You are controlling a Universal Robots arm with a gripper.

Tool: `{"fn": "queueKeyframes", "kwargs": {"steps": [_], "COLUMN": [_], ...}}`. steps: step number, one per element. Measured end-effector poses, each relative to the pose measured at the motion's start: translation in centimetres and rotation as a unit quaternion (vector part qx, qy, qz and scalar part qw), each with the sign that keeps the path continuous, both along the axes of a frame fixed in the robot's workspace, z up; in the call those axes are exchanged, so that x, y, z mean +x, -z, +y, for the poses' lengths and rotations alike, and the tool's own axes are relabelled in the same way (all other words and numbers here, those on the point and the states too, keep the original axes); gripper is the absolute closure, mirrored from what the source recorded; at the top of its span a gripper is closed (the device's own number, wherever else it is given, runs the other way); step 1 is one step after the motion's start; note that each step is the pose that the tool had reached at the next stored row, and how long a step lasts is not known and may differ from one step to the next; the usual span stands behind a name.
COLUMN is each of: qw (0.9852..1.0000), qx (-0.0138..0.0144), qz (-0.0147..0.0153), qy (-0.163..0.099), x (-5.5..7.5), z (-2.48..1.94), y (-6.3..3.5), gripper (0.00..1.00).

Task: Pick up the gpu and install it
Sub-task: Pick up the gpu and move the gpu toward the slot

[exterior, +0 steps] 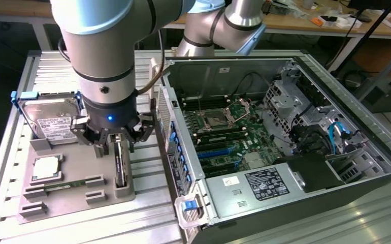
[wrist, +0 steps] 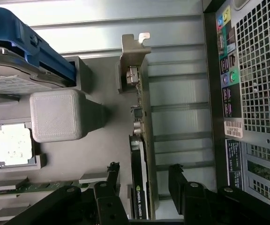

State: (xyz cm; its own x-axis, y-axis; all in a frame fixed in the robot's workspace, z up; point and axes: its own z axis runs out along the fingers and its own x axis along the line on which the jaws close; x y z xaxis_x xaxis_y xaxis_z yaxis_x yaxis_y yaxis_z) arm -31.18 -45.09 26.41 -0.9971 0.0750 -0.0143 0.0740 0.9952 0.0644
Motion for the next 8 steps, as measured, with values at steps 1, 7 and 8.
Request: {"fn": "queueKeyframes", "kwargs": {"steps": [1,7,8], "qw": [1.0000,1.0000,1.0000], "qx": [0.0000,0.0000,-0.0001], "qz": [-0.0001,-0.0007,-0.0009], "qy": [0.000,0.000,0.000], "x": [0.0,-0.3,-0.4], "z": [0.00,0.00,0.00], "y": [0.17,1.23,1.39], "gripper": [0.46,0.46,0.46]}}
